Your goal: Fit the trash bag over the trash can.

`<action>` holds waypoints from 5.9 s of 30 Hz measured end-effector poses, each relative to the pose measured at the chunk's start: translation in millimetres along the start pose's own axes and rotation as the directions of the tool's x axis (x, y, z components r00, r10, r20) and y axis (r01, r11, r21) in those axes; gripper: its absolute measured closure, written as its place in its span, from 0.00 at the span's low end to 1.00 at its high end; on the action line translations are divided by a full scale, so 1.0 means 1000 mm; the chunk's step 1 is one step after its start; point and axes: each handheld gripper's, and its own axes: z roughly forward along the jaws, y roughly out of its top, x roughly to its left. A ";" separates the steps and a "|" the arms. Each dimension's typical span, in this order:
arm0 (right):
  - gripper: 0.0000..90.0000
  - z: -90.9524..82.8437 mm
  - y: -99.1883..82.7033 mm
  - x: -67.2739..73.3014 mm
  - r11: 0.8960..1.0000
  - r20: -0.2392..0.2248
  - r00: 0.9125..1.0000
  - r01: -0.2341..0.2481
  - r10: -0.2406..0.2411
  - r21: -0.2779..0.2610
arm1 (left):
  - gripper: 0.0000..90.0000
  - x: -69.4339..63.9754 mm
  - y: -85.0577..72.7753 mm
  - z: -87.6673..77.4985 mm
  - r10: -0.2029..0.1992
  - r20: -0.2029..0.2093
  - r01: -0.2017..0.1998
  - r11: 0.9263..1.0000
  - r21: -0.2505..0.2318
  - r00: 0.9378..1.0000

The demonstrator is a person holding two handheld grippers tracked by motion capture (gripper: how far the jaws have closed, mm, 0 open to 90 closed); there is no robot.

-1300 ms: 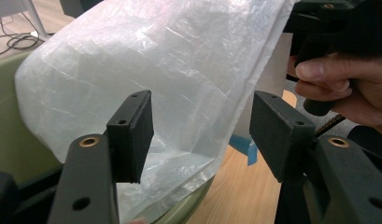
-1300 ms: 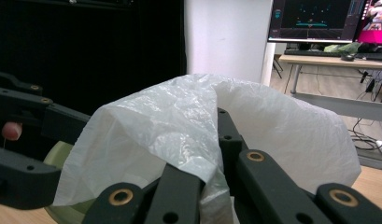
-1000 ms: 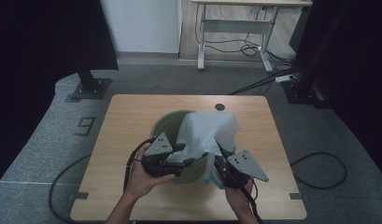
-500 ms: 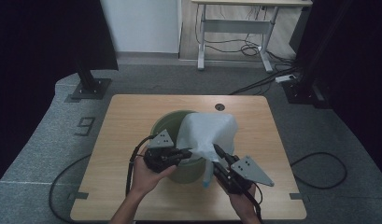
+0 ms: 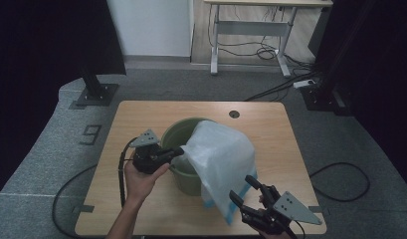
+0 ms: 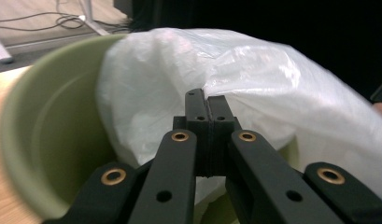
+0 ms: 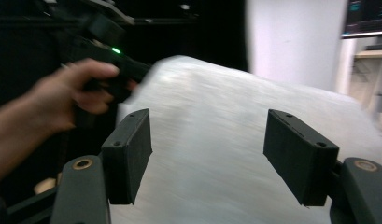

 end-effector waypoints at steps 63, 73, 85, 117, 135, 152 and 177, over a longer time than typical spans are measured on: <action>0.99 0.040 0.023 -0.061 0.992 0.026 1.000 0.006 -0.009 0.127 | 0.58 -0.045 -0.002 -0.015 0.229 0.150 -0.235 0.972 0.020 0.962; 0.99 0.040 0.021 -0.058 0.993 0.016 1.000 -0.023 0.021 0.120 | 0.51 -0.066 -0.004 0.018 0.262 0.189 -0.282 0.956 0.085 0.946; 0.99 0.039 0.023 -0.047 0.993 -0.011 1.000 -0.024 0.025 0.112 | 0.46 -0.073 -0.012 0.033 0.271 0.170 -0.292 0.950 0.113 0.948; 0.98 0.038 0.020 -0.042 0.992 -0.055 0.998 -0.027 0.034 0.124 | 0.98 -0.050 -0.009 0.025 0.189 0.222 -0.201 0.979 0.036 0.957; 0.74 0.042 0.032 -0.041 0.996 -0.043 0.999 -0.007 0.011 0.086 | 0.98 -0.018 0.008 0.009 0.041 0.308 -0.019 0.997 -0.074 0.951; 0.65 0.038 0.015 -0.032 0.996 -0.028 1.000 0.011 -0.009 0.086 | 0.98 0.006 0.006 -0.005 -0.029 0.320 0.065 0.992 -0.103 0.947; 0.89 0.071 0.006 -0.030 0.996 -0.100 0.995 -0.015 0.025 0.093 | 0.98 0.014 0.001 -0.010 -0.045 0.384 0.095 0.989 -0.113 0.922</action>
